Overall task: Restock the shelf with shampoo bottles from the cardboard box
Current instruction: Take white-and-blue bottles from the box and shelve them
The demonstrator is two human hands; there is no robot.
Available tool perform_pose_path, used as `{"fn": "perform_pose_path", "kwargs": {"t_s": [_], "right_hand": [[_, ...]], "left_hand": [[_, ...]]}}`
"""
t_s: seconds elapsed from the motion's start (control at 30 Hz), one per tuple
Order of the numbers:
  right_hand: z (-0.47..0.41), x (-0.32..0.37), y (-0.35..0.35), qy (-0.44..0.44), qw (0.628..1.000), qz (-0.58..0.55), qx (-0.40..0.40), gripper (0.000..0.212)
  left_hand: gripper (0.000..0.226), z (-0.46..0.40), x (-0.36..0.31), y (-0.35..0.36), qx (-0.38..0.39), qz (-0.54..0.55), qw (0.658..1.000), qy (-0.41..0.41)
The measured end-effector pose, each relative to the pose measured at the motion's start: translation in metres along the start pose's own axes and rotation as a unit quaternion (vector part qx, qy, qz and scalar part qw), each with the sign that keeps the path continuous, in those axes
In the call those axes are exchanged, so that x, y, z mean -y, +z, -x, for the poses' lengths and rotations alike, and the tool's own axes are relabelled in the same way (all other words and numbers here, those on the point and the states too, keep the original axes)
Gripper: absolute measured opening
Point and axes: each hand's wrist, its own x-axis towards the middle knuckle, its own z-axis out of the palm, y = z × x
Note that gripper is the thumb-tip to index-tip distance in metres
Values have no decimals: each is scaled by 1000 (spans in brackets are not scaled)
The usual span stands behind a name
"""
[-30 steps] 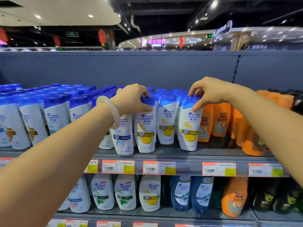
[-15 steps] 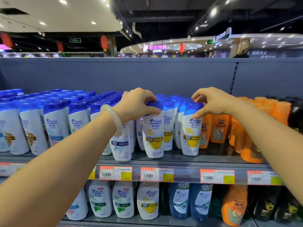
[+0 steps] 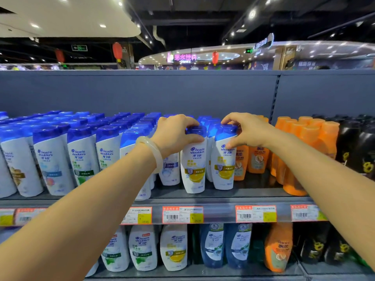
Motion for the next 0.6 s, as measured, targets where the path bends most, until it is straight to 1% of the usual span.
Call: {"fn": "perform_pose_path", "kwargs": {"t_s": [0.2,0.27,0.33,0.4,0.47,0.53,0.6], "right_hand": [[1,3,-1,-4,1000,22,2,64],[2,6,-4,1,999,48,9,70],[2,11,-10,-7,998,57,-9,72],[2,22,-18,-39,996,49,-65,59],[2,40,-21,-80,992,30,-98,42],[1,64,-16,-112,990,-1,-87,31],[-3,90,-2,-141,989,-9,-51,28]], "left_hand": [[51,-2,1,-4,-6,-124,992,19],[56,0,1,-5,-5,-144,989,28],[61,5,6,-12,-11,-144,989,24],[59,11,19,-27,-36,-106,994,-6],[49,19,42,-45,-64,-69,995,-34],[38,30,66,-58,-66,-62,995,-52],[34,40,77,-64,-43,-33,996,-72]]}}
